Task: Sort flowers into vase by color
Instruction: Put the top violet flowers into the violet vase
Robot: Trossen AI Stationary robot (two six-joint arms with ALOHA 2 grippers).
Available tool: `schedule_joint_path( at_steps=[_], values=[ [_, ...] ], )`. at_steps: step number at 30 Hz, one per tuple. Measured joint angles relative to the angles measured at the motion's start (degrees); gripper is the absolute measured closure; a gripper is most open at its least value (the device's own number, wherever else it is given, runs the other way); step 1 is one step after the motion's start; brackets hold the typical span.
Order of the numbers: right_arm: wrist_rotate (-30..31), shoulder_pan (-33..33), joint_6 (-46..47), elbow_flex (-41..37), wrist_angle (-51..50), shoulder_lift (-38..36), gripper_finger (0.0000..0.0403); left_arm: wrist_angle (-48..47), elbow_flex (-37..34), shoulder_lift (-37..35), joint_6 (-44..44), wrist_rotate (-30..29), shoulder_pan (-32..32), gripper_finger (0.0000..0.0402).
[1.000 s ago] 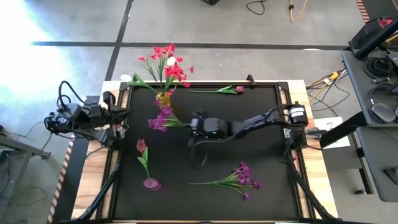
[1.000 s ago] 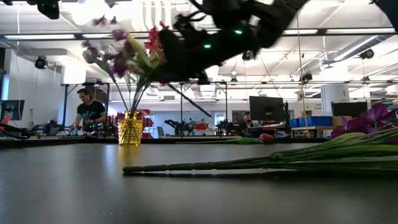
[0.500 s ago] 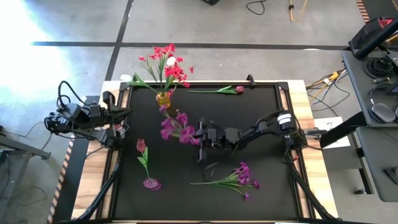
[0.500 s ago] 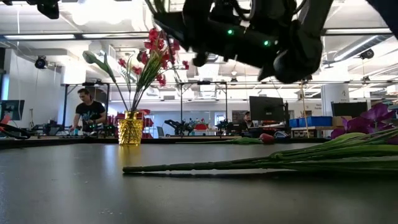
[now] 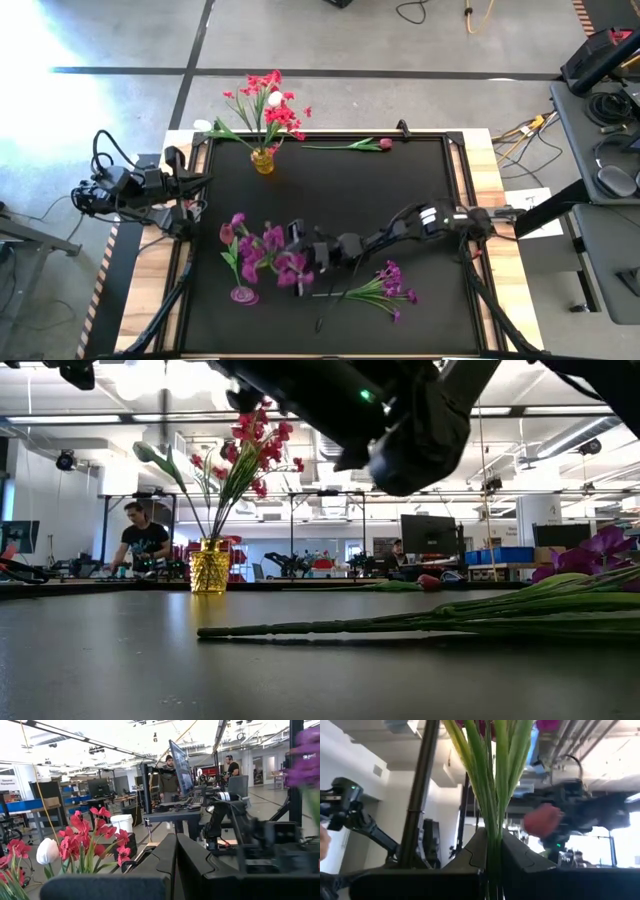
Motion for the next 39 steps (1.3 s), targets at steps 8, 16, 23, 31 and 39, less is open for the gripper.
schedule_joint_path(
  at_steps=[8,16,23,31,39],
  values=[
    [2.1,2.0,-2.5,14.2,-0.9,8.0,0.0386,0.2,0.0,0.1,0.7,0.0,0.0,0.0402],
    [9.1,2.1,1.7,26.5,-15.4,12.3,0.0386,0.8,-0.4,0.1,2.2,0.0,0.0,0.0402],
    [9.1,4.6,-1.6,32.5,-16.7,16.3,0.0386,0.9,-0.5,0.1,3.0,0.0,0.0,0.0402],
    [7.2,6.3,-3.9,34.2,-20.0,16.5,0.0386,1.0,-0.7,0.0,3.2,0.0,0.0,0.0402],
    [7.9,8.1,-9.3,32.2,-20.9,15.3,0.0386,-0.1,-0.9,0.0,0.8,3.5,0.0,0.0402]
  ],
)
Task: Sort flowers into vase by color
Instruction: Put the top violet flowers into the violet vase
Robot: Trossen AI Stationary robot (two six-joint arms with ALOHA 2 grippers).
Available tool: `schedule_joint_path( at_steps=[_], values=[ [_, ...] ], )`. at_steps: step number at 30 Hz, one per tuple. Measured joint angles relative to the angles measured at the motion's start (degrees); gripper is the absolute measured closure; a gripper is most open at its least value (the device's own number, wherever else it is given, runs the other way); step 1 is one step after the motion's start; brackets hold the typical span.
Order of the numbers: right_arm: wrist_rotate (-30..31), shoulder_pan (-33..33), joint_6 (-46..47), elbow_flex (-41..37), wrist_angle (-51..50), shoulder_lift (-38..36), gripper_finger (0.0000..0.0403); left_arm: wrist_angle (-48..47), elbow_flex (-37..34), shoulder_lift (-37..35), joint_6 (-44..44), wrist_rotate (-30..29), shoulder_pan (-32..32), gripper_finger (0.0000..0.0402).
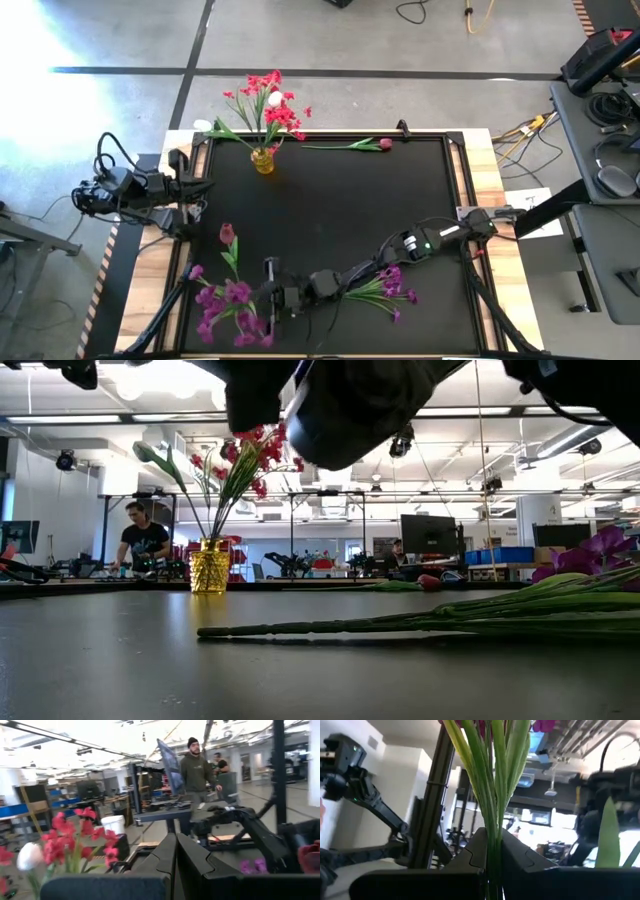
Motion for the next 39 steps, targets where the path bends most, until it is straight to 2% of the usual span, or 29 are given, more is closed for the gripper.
schedule_joint_path(
  at_steps=[4,7,11,14,17,19,22,25,26,33,39],
  values=[
    [3.2,1.6,-6.8,-3.4,0.4,-3.0,0.0386,-0.5,0.0,0.0,-0.7,0.6,0.0,0.0402],
    [4.1,2.2,-7.8,-9.2,0.5,-6.5,0.0386,-1.1,0.0,0.0,-1.5,2.7,0.0,0.0402],
    [3.6,1.1,-3.5,-19.9,-1.6,-12.6,0.0388,-2.1,0.2,0.0,-3.0,3.0,0.0,0.0402],
    [0.1,-0.1,2.4,-27.8,-7.4,-19.0,0.0388,-3.0,0.2,0.2,-4.3,3.0,0.0,0.0402],
    [0.0,-0.4,3.3,-34.7,-9.3,-24.3,0.0389,-2.9,0.1,1.0,-5.3,3.0,0.0,0.0402],
    [-0.2,-0.3,1.8,-38.7,-6.1,-26.1,0.0389,-2.9,-0.1,1.9,-5.3,2.9,0.0,0.0402],
    [-1.9,-0.3,1.6,-42.6,7.0,-25.6,0.0389,-2.3,-0.2,3.6,-4.5,1.4,0.0,0.0402],
    [-4.1,-1.2,3.4,-42.7,20.0,-22.2,0.0389,-1.9,-0.2,4.6,-3.2,-0.3,0.0,0.0402],
    [-4.3,-1.4,3.5,-42.0,21.1,-20.7,0.0389,-1.8,-0.2,4.8,-3.1,-0.5,0.0,0.0402],
    [-5.4,-1.0,5.9,-28.1,18.9,-13.0,0.0389,-1.4,-0.1,3.9,-1.1,-0.5,0.0,0.0402],
    [-4.8,-0.2,4.8,-15.9,10.6,-7.3,0.039,-1.4,0.4,2.6,0.2,-0.5,0.0,0.0402]
  ],
)
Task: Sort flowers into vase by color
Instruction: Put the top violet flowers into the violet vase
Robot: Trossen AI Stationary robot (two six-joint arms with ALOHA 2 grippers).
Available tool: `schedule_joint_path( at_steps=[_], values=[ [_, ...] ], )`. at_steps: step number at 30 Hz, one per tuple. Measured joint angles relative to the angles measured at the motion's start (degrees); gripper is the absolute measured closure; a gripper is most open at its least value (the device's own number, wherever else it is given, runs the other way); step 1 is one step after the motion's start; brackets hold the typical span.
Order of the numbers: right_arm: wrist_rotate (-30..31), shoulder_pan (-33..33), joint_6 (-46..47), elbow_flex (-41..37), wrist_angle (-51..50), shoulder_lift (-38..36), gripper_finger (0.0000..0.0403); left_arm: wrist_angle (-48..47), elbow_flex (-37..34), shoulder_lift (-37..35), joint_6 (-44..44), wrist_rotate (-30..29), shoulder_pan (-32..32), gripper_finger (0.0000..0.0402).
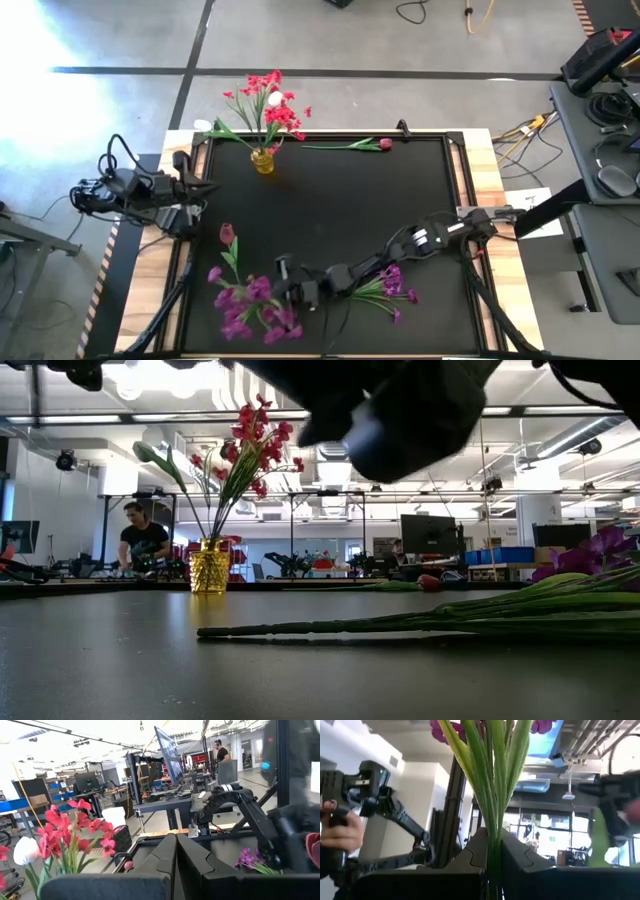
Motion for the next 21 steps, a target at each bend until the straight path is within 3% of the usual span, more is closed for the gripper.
schedule_joint_path(
  at_steps=[14,21],
  values=[
    [-1.7,-0.4,-1.5,32.2,-16.0,14.9,0.039,-0.5,0.3,-1.2,0.3,0.0,0.0,0.0402],
    [-5.1,-2.8,0.8,33.2,-17.1,16.1,0.039,0.1,0.3,-1.6,0.3,0.0,0.0,0.0402]
  ],
)
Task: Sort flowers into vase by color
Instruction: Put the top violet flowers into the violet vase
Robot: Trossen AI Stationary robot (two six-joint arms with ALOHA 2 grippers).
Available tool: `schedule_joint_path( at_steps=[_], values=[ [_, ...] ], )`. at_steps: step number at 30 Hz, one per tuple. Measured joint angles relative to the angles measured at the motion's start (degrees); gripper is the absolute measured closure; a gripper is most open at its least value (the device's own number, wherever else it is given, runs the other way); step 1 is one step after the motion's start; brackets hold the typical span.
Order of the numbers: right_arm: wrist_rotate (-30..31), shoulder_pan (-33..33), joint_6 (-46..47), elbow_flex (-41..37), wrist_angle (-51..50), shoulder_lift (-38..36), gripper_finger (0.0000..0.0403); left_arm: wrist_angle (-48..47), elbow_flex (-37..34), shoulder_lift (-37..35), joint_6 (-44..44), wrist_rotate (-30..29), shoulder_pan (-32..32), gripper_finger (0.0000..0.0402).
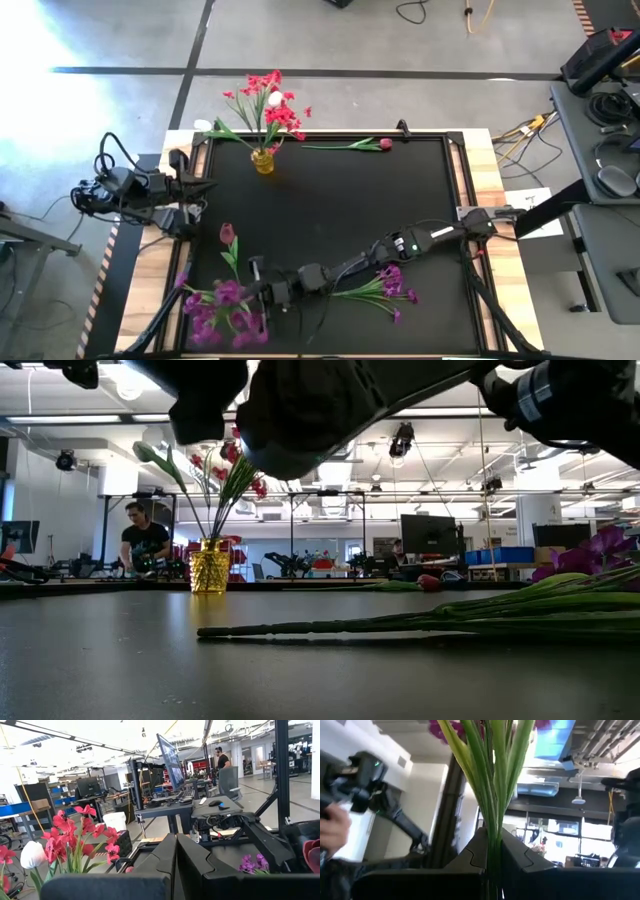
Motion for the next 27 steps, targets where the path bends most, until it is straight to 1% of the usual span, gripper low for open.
schedule_joint_path(
  at_steps=[6,8,16,24,27],
  values=[
    [-1.4,-2.4,3.1,0.0,-1.9,-0.2,0.039,-0.1,0.0,-0.1,-0.3,0.0,0.0,0.0402],
    [-2.7,-2.6,3.9,0.0,-2.5,-0.2,0.039,-0.1,0.0,-0.1,-0.4,0.0,0.0,0.0402],
    [-4.1,-2.6,3.9,0.0,-2.5,-0.2,0.039,-0.1,0.0,-0.1,-0.6,0.0,0.0,0.0402],
    [-3.9,-2.4,4.9,0.0,-2.6,-0.7,0.039,-0.7,-0.1,-0.1,-0.9,0.1,0.0,0.0402],
    [-3.1,-2.4,2.8,-0.8,-5.9,-2.8,0.039,-0.8,-0.2,-0.1,-1.1,0.1,0.0,0.0402]
  ],
)
